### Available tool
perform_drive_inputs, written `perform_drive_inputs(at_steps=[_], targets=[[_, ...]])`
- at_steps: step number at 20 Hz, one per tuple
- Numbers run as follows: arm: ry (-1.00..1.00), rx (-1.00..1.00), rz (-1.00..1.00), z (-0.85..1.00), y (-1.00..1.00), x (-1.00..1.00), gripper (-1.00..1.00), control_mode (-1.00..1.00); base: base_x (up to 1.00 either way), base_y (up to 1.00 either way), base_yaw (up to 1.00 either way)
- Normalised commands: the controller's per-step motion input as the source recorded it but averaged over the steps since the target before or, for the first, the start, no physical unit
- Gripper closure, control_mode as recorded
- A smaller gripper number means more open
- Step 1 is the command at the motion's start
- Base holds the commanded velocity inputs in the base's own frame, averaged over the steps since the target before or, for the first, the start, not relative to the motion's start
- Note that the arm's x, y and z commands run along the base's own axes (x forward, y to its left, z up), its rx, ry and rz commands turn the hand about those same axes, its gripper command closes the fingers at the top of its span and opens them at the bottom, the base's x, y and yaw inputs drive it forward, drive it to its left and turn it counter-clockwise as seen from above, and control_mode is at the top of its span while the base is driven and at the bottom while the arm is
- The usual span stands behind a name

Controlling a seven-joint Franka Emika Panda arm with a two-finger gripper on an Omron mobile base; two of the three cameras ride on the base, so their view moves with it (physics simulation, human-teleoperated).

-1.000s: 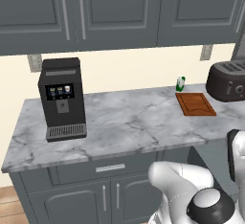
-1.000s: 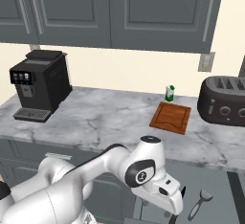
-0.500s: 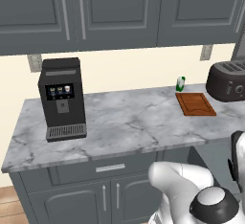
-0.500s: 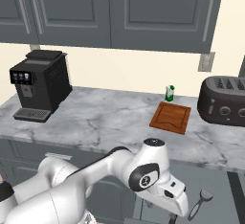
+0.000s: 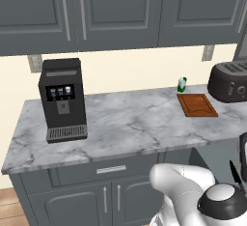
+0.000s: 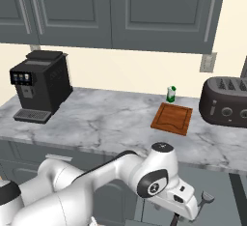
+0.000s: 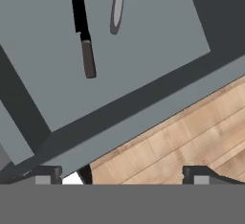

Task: Open the drawer on the right and place the cutting tools on the cutting board.

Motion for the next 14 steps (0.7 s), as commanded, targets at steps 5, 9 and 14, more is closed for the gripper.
perform_drive_inputs(at_steps=[5, 9, 14], targets=[[-0.07, 0.02, 0.02, -0.01, -0.18, 0.15, -1.0, -1.0, 0.0, 0.0, 0.0], [-0.11, 0.0, 0.04, -0.09, -0.06, 0.04, -1.0, -1.0, 0.0, 0.0, 0.0], [-0.11, 0.0, 0.01, -0.19, 0.0, 0.02, -1.0, -1.0, 0.0, 0.0, 0.0]])
